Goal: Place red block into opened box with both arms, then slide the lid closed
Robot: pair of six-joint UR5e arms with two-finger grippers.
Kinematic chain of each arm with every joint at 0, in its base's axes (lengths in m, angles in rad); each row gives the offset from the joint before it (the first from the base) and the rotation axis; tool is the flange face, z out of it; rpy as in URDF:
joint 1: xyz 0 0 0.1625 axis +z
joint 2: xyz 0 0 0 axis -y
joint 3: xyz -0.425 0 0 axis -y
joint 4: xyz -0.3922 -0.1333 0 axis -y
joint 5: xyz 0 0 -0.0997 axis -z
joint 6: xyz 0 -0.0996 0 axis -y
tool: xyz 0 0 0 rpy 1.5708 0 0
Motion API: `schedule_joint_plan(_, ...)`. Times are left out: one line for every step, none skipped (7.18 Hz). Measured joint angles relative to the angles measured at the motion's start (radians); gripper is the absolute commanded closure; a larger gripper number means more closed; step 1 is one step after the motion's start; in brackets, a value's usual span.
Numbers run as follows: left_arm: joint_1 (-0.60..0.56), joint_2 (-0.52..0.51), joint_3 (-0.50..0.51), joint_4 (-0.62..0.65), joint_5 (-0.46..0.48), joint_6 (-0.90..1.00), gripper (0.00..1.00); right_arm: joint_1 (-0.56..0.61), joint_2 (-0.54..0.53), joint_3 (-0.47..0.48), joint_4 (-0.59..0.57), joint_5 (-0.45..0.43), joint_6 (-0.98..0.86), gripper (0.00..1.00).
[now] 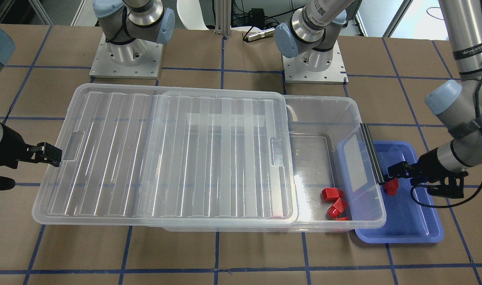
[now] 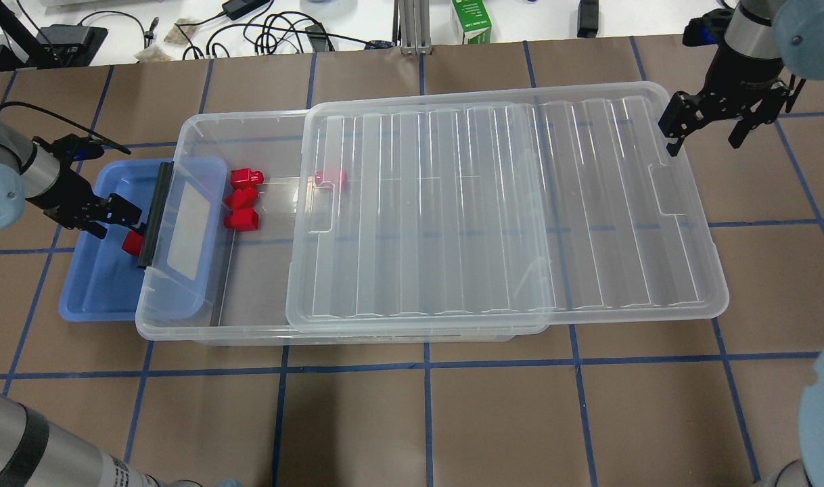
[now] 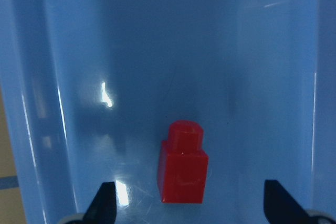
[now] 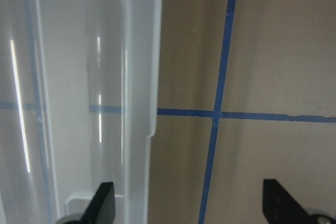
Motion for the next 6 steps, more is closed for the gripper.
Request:
schedule_joint_plan(-0.001, -0.013, -0.003, 0.004, 0.004, -0.004, 0.22, 0.003, -0.034, -0.003, 0.005, 0.004, 0.003, 0.00)
schedule_joint_plan(-0.001, -0.022, -0.007, 0.004, 0.006, -0.003, 0.51, 0.007, -0.078, -0.003, 0.017, 0.006, 0.006, 0.00)
schedule_joint_plan(-0.001, -0.034, -0.009, 0.006, 0.007, -0.002, 0.75, 0.011, -0.125, -0.003, 0.040, 0.005, 0.009, 0.00)
schedule_joint_plan(-0.001, -0.042, -0.007, 0.009, 0.007, 0.001, 1.00, 0.014, -0.173, -0.002, 0.067, 0.003, 0.011, 0.00)
schedule_joint_plan(-0.001, -0.044, -0.003, 0.012, 0.008, 0.004, 1.00, 0.016, -0.218, 0.001, 0.098, 0.004, 0.013, 0.00)
schedule_joint_plan(-0.002, -0.037, 0.003, 0.013, 0.009, 0.005, 1.00, 0.017, -0.248, 0.008, 0.122, 0.006, 0.013, 0.00)
